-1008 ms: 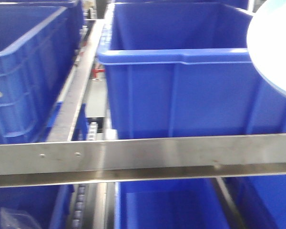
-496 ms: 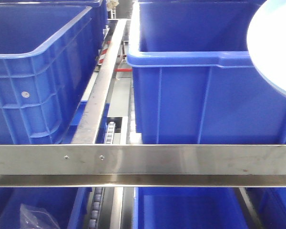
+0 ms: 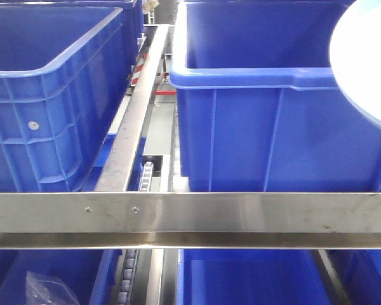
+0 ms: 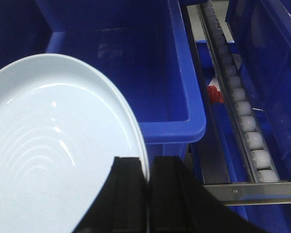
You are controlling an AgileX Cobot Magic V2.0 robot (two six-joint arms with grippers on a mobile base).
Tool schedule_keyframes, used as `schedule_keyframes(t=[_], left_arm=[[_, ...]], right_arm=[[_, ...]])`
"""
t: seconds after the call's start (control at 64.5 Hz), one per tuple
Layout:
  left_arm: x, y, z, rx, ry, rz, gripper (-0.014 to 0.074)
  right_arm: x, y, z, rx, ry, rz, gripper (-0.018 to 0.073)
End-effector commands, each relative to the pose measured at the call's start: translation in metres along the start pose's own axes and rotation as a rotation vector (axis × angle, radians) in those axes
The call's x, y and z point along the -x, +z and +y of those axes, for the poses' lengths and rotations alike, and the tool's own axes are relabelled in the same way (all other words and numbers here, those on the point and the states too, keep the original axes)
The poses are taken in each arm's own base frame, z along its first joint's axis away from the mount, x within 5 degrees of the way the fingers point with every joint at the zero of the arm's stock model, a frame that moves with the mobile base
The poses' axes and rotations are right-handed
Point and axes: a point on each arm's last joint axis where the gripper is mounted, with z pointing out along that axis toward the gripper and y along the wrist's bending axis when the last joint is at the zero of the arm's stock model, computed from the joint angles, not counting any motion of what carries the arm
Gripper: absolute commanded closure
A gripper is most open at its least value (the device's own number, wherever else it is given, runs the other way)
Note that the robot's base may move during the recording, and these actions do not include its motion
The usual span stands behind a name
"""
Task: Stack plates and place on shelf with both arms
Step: 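Lower the held plate into the blue bin and open the right gripper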
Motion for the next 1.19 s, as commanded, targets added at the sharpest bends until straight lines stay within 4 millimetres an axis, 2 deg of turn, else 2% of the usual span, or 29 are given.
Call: schedule_keyframes(t=[0.0,0.527,0.667,0.791,0.946,1.054,1.178], left_arm=[[0.015,-0.003,-0.003,-0.017,-0.012,-0.094,0.051],[0.015,-0.003,-0.003,-0.017,-0.012,-0.094,0.051],[0.015,-0.003,-0.003,-0.017,-0.012,-0.094,0.051],[0.015,-0.003,-0.003,-0.017,-0.012,-0.094,0.051],[0.015,-0.003,-0.003,-0.017,-0.012,-0.094,0.051],[0.015,-0.003,-0.003,-0.017,-0.012,-0.094,0.051],[0.015,-0.003,-0.003,-0.017,-0.012,-0.094,0.051]], right_arm=[[0.019,-0.004,0.002,0.012,-0.005,-0.126,0.0531],[0.02,-0.004,0.002,0.015,-0.006,-0.142,0.0531],[0.031,0.001,0.004,0.033,0.013,-0.197,0.0531],[0.05,0.02,0.008,0.039,0.031,-0.185,0.0531],[0.091,0.056,0.013,0.037,0.031,-0.163,0.0531],[0.12,0.094,0.018,0.037,0.03,-0.155,0.0531],[0.141,0.134,0.024,0.046,0.027,-0.129,0.0515]])
